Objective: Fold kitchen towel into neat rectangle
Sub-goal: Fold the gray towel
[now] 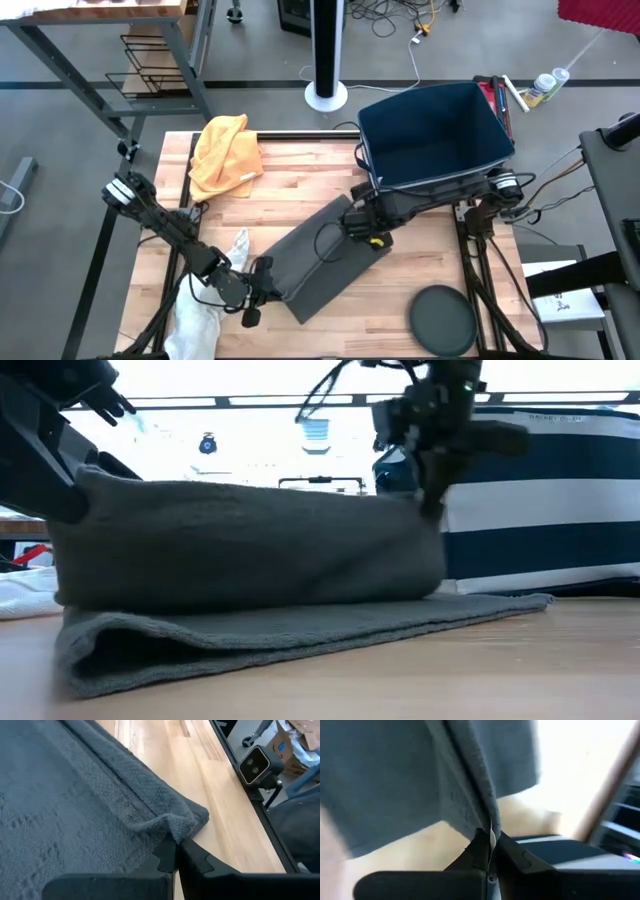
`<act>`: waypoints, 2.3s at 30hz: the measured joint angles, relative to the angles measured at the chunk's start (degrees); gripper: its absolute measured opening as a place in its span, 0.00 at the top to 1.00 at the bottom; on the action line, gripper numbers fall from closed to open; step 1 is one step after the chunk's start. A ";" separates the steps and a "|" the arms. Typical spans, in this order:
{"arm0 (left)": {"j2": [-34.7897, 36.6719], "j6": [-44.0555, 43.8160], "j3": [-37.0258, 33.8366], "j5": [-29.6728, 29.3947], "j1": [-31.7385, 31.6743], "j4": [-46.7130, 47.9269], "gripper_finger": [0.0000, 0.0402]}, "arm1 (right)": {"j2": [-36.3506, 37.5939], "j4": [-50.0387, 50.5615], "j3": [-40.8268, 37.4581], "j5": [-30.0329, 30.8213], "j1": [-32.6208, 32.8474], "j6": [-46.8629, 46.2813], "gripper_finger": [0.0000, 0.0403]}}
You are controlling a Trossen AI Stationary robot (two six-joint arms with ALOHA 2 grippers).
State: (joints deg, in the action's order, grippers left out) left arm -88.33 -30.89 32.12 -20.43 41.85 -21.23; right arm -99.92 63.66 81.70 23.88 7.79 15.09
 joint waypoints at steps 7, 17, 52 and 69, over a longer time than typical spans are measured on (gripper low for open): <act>0.82 4.29 0.00 0.18 -0.87 -3.39 1.00 | 0.09 -1.23 1.07 3.04 0.22 1.99 0.98; 0.84 7.41 0.00 -0.02 -3.55 -3.22 1.00 | -0.27 0.16 2.76 12.84 0.20 5.00 0.98; -13.14 11.92 0.13 5.27 -6.16 -20.91 1.00 | -0.06 -2.71 -2.27 3.18 0.73 0.44 0.98; -11.92 15.44 6.27 10.53 -6.21 -19.17 1.00 | 0.83 3.29 -1.52 1.94 2.69 -3.55 0.98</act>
State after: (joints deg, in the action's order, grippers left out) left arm -100.24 -15.45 38.39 -9.89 35.64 -40.40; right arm -99.09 66.96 80.18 25.83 10.48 11.54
